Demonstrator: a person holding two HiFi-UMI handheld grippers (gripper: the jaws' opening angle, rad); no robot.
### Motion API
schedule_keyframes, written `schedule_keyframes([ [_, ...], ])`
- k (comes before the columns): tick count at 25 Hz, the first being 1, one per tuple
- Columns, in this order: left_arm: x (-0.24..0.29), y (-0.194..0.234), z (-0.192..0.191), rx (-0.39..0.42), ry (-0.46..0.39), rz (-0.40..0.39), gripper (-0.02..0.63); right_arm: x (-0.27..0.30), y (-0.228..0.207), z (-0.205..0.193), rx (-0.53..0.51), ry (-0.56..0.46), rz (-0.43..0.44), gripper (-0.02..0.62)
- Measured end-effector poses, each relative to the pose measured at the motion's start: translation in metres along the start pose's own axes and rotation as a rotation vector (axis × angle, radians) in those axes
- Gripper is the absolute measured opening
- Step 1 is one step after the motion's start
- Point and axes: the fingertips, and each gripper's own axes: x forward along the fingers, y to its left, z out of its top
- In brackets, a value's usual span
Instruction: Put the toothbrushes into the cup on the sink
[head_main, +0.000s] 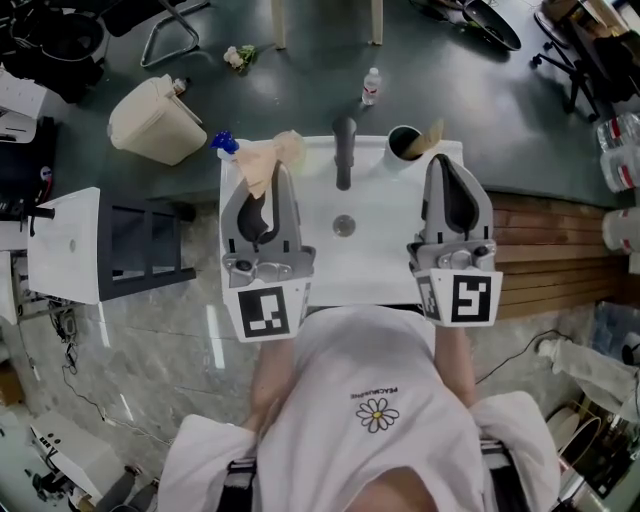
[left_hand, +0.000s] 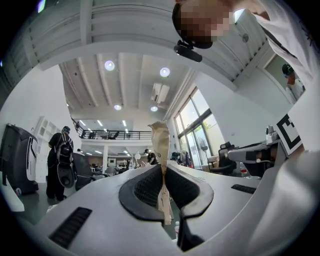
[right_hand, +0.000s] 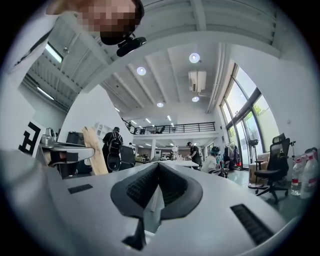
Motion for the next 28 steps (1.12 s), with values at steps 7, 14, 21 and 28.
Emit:
schedule_keyframes([
  [7,-0.002,-0.005,-0.002,0.007,0.003,0.001,0.031,-0.001,-0.002,-0.005,0.010,0.025,0.001,0.012],
  [14,-0.002,0.006,-0.006,0.004,0.010,0.020,0.031,0.003,0.000,-0.010,0.019,0.039,0.002,0.012],
  [21,0.014,0.020,-0.022,0.028,0.050,0.031,0.031,0.001,0.000,-0.019,0.021,0.068,0.010,0.012],
  [28,0.038,0.041,-0.092,-0.096,0.176,0.038,0.029,0.000,0.003,-0.025,0.038,0.077,0.028,0.012],
])
